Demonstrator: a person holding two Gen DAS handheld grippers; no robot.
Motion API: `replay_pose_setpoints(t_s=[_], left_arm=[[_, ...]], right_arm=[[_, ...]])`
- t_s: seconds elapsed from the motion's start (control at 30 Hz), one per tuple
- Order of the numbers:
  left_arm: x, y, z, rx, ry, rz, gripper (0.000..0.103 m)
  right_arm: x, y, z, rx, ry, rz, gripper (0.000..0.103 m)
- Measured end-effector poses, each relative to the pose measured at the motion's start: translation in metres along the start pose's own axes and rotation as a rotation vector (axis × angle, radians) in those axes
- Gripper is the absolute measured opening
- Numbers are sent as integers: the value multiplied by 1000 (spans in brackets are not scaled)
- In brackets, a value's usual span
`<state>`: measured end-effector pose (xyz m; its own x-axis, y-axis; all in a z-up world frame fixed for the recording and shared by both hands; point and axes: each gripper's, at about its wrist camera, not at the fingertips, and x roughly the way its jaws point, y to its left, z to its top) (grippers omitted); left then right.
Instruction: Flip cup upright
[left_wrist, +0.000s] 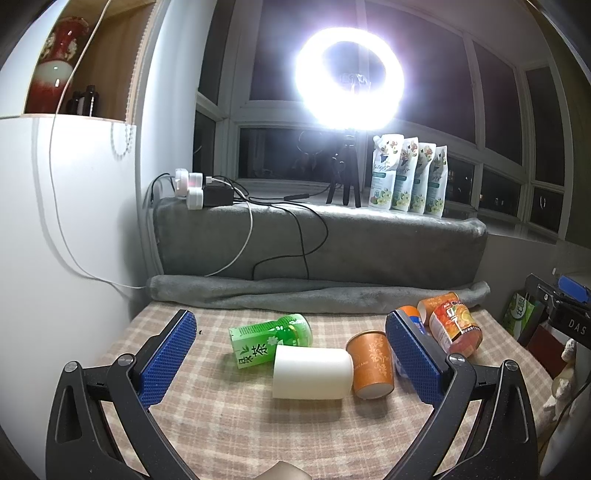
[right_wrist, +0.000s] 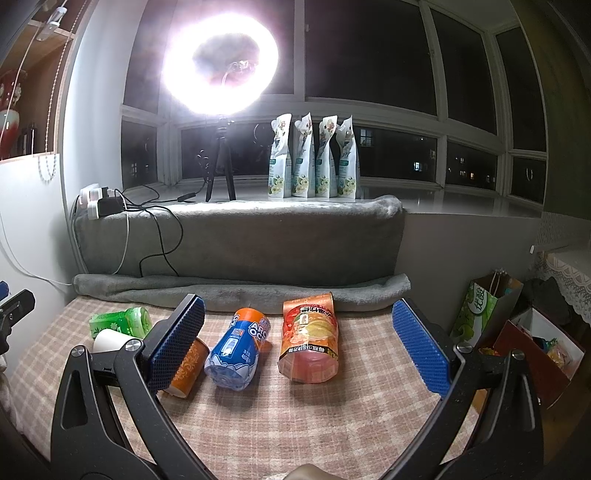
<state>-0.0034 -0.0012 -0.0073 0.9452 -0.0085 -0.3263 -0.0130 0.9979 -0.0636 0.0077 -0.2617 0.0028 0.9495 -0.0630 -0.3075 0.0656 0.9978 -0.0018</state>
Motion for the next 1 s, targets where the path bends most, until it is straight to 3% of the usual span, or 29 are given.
replay_pose_setpoints(t_s=[0.73,0.87,1.0], left_arm=[[8,11,-3,-9,21,3,102],[11,22,-6,-26,41,12,102],[10,34,-12,-28,63,37,102]], right_arm=[[18,16,1,-30,27,44,103],[28,25,5,-40,60,109,103],[46,39,10,-25,132,236,103]])
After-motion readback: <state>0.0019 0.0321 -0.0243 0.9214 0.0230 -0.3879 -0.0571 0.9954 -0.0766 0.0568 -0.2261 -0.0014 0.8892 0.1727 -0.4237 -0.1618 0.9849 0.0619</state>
